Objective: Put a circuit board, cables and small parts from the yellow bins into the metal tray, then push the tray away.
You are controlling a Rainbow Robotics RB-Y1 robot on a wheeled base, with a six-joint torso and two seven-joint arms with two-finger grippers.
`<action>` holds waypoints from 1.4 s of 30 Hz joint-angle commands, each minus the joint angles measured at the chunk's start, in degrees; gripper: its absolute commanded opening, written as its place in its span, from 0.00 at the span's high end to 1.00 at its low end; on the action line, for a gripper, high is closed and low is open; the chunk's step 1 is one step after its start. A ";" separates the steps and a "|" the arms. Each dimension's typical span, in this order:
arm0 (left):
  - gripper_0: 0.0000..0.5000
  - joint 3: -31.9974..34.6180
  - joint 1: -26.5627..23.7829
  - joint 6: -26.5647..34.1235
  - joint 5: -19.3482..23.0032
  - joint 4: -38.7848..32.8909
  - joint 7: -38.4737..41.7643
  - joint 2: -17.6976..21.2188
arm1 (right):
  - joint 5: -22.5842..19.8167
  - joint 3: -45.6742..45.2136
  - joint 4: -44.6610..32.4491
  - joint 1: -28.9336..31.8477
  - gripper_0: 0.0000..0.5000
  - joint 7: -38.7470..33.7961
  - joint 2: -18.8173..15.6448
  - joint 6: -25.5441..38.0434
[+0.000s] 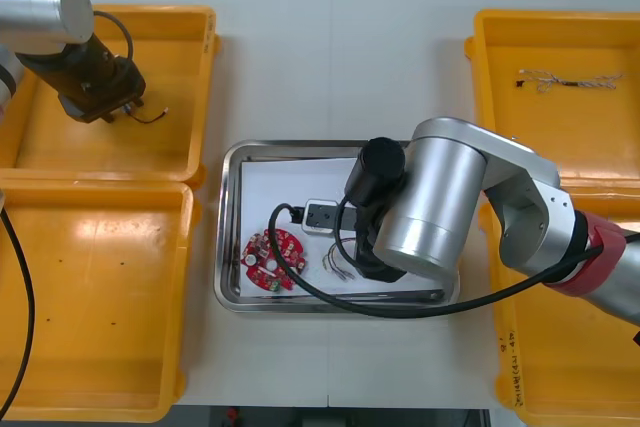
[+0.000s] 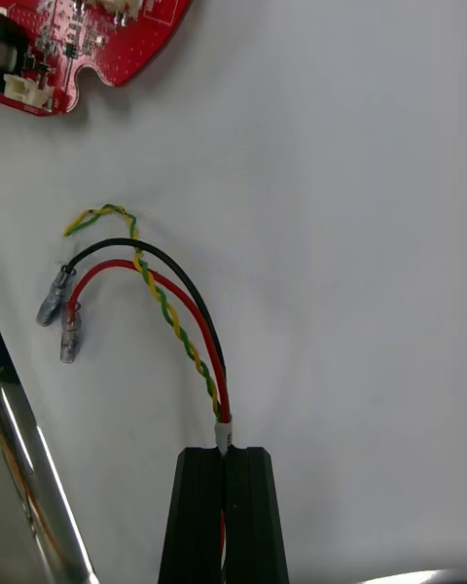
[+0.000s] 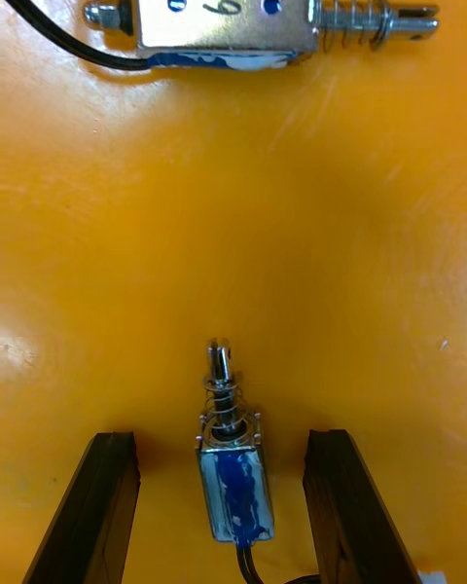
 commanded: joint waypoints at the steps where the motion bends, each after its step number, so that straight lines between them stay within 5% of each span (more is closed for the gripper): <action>1: 0.00 1.04 -2.56 -1.73 -0.31 -0.07 -4.80 -0.93 | 0.77 1.58 -0.55 1.57 1.00 -1.97 0.80 -0.49; 7: 0.00 1.04 -2.39 -2.08 -0.49 -0.07 -4.88 -0.93 | 0.68 2.28 0.85 1.75 1.00 -2.05 0.88 -0.49; 9: 0.35 1.04 -2.39 -2.08 -0.49 -0.07 -4.97 -1.01 | 0.95 2.28 0.85 1.75 0.99 -2.14 0.88 -0.49; 10: 0.82 1.04 -2.39 -2.00 -0.40 -0.07 -5.06 -1.01 | 1.03 2.28 0.85 1.75 0.91 -2.14 0.88 -0.49; 11: 1.00 0.95 -2.39 -2.00 -0.31 -0.07 -5.23 -1.01 | 1.30 2.28 0.85 1.75 0.84 -2.32 0.88 -0.49; 13: 1.00 0.60 -2.39 -2.00 -0.22 -0.07 -5.23 -1.01 | 1.74 2.20 0.85 1.75 0.73 -2.32 0.97 -0.49; 17: 1.00 -0.10 -2.39 -2.00 -0.22 -0.07 -5.32 -1.01 | 2.70 2.20 0.85 1.75 0.00 -2.40 0.88 -0.49; 30: 1.00 -0.02 -2.30 4.33 -0.84 -5.70 -5.32 -0.40 | 2.35 -0.70 0.06 1.57 0.00 -2.76 0.97 -0.05; 42: 1.00 2.27 -0.98 18.92 -1.10 -18.35 -4.18 1.97 | -4.06 -10.37 -7.23 -2.30 0.00 -3.55 0.71 14.01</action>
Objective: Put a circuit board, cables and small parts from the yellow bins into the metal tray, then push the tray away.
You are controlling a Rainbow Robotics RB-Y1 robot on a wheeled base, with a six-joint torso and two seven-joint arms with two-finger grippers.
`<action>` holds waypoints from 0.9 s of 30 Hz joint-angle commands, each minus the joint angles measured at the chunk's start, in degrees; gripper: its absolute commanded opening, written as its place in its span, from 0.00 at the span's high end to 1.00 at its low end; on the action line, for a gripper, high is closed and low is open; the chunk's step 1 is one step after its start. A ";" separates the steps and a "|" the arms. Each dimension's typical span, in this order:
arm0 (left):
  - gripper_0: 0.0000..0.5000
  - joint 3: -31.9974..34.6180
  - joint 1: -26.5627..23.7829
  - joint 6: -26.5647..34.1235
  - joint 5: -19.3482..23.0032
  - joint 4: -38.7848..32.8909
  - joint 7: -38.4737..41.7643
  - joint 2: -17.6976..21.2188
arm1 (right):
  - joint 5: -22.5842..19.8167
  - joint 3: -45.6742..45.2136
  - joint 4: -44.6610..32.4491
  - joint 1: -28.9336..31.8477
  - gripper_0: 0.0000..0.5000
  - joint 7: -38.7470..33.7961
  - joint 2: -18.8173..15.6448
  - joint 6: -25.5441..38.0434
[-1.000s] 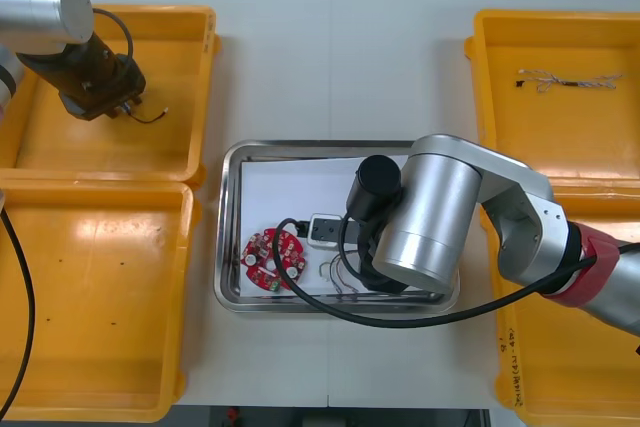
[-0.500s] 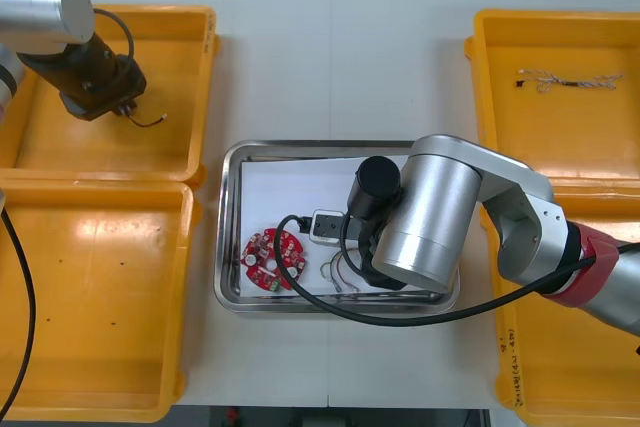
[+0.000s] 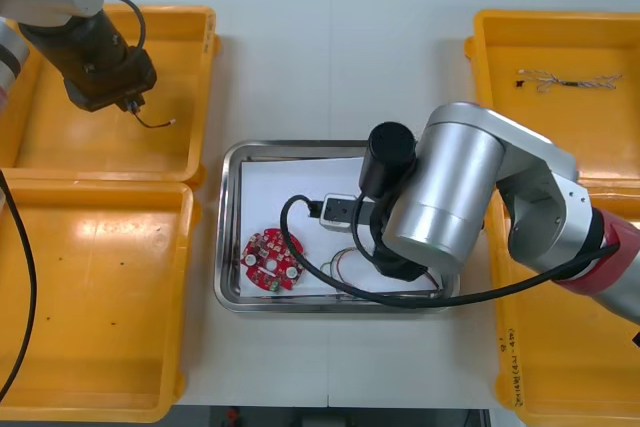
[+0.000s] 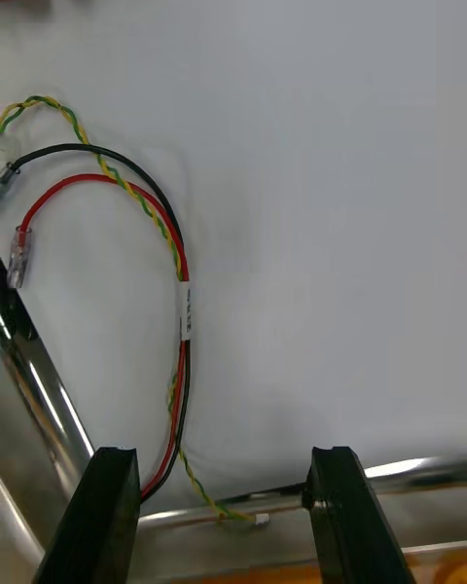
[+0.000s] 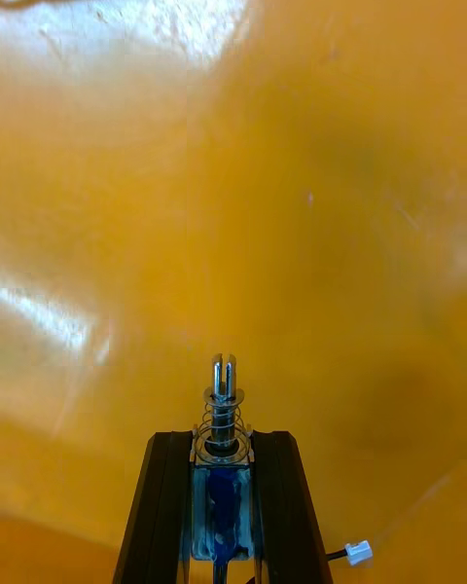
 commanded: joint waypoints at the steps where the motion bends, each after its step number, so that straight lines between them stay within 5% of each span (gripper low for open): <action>1: 1.00 2.62 -0.63 5.25 -0.99 -7.94 -3.76 2.07 | -3.75 -5.56 -4.08 -3.71 0.00 -2.97 0.54 4.65; 10: 1.00 4.29 5.09 13.33 -1.08 -22.35 1.87 2.86 | -11.13 -14.62 -4.34 -7.67 0.00 -4.12 -1.74 7.51; 18: 1.00 4.20 8.43 20.28 2.09 -35.54 10.74 2.77 | -18.87 -24.46 -4.34 -8.28 0.00 -4.82 -7.63 7.51; 27: 1.00 2.44 10.45 23.84 6.66 -46.79 15.84 2.24 | -17.81 -28.68 -4.08 -11.09 0.00 -5.17 -12.02 7.51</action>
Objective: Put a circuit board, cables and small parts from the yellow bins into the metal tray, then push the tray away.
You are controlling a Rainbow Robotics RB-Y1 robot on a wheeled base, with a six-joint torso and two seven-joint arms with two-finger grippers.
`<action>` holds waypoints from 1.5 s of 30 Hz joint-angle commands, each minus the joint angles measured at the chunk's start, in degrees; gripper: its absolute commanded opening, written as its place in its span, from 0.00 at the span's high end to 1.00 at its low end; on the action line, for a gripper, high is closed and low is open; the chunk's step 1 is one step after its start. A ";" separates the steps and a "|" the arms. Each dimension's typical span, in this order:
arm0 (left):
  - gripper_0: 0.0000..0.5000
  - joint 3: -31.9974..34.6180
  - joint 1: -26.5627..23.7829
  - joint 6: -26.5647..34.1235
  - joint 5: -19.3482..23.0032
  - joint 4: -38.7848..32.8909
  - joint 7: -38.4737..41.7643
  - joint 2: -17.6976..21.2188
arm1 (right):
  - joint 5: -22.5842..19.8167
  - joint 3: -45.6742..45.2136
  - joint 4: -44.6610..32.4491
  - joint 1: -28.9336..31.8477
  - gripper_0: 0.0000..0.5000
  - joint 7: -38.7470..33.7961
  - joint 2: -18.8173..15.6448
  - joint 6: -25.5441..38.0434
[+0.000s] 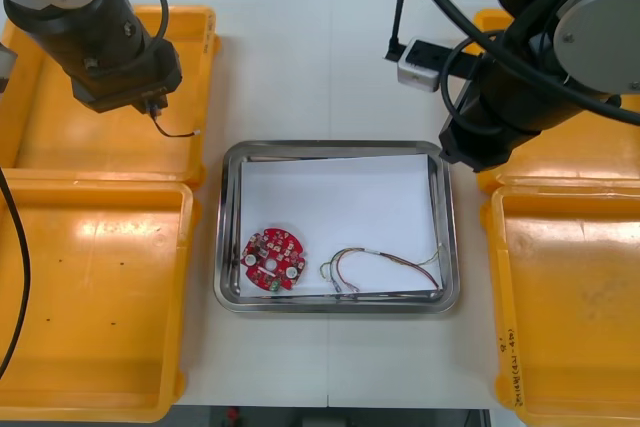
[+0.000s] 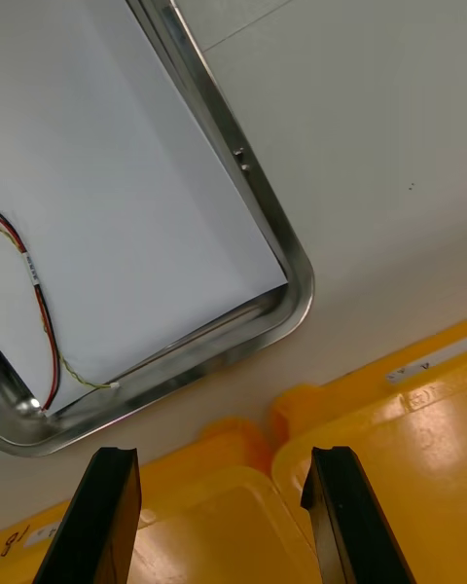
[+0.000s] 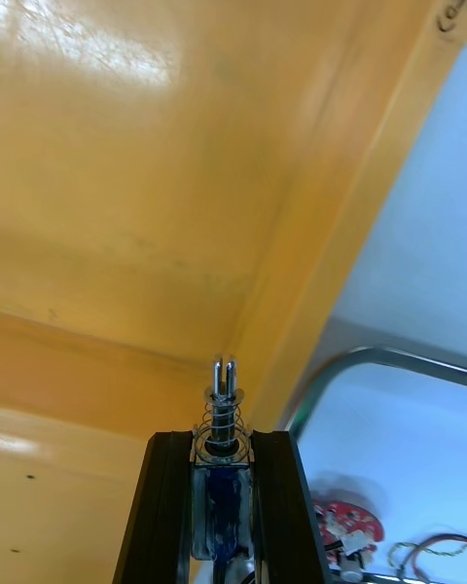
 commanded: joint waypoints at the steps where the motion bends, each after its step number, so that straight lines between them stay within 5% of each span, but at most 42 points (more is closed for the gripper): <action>1: 1.00 -1.53 0.51 0.78 2.56 -5.93 3.65 1.37 | 0.75 -2.78 -0.96 -4.17 0.00 -2.10 -3.94 0.20; 12: 0.99 -11.63 -0.37 -2.53 1.68 -9.09 9.36 -2.50 | 2.07 -11.65 12.31 -6.98 0.00 -1.66 -6.84 0.20; 24: 0.99 -21.74 -0.45 -10.79 0.45 -9.00 14.37 -5.14 | 14.20 -14.73 27.69 -12.08 0.00 -0.95 -7.10 0.20; 45: 0.92 -31.94 -0.37 -18.70 -2.10 -1.53 14.55 -6.72 | 22.55 -23.61 52.48 -20.69 0.00 -1.74 -4.64 -0.64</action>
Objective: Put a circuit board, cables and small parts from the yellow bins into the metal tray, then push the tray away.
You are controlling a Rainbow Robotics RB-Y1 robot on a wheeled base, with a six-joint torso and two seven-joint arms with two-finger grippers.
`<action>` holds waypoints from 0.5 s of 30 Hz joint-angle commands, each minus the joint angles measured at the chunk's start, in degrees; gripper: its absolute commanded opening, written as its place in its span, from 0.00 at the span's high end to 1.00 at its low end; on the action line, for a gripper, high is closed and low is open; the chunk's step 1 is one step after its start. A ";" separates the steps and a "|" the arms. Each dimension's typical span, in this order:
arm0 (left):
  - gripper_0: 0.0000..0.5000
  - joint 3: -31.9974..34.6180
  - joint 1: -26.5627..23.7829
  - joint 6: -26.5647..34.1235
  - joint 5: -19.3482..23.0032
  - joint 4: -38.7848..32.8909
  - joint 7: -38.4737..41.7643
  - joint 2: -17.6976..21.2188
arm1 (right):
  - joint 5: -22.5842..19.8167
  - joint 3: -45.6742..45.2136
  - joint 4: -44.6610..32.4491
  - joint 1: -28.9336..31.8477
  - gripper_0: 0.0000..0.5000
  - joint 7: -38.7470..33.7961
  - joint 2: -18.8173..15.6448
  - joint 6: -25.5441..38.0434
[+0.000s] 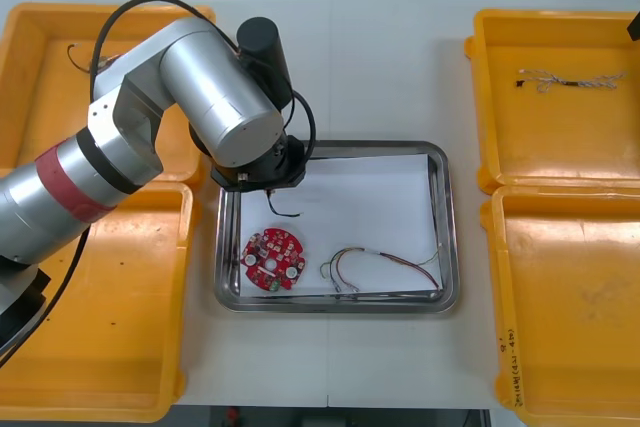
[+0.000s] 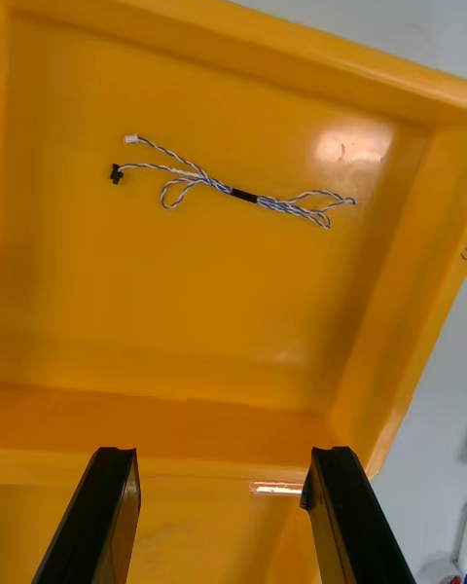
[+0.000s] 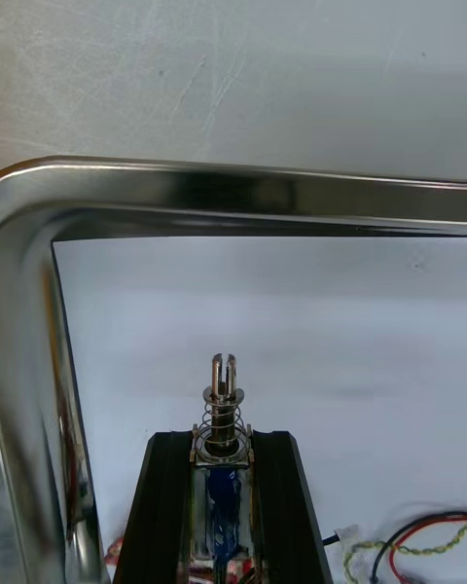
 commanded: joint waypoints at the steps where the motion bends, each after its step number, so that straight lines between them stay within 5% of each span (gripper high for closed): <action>1: 0.90 -2.53 -0.86 -2.29 -1.43 1.04 2.86 -1.24 | 2.95 -3.94 6.66 -7.16 0.00 -1.54 0.91 -1.79; 9: 0.71 -3.41 -0.77 -2.20 -1.43 1.04 3.82 -1.15 | 6.82 -4.73 13.95 -9.53 0.00 -1.90 3.63 -9.70; 12: 0.23 -3.41 -0.86 -2.20 -1.52 1.04 3.82 -1.15 | 7.70 -4.91 14.83 -9.62 0.00 -2.34 4.60 -12.07; 13: 0.00 -3.32 -0.77 -2.20 -1.52 0.96 3.82 -1.15 | 7.96 -4.91 14.83 -9.62 0.00 -2.51 4.86 -12.69; 15: 0.00 -3.32 -0.86 -2.29 -1.52 0.96 3.82 -1.15 | 8.66 -4.91 14.83 -9.62 0.00 -2.95 5.74 -13.39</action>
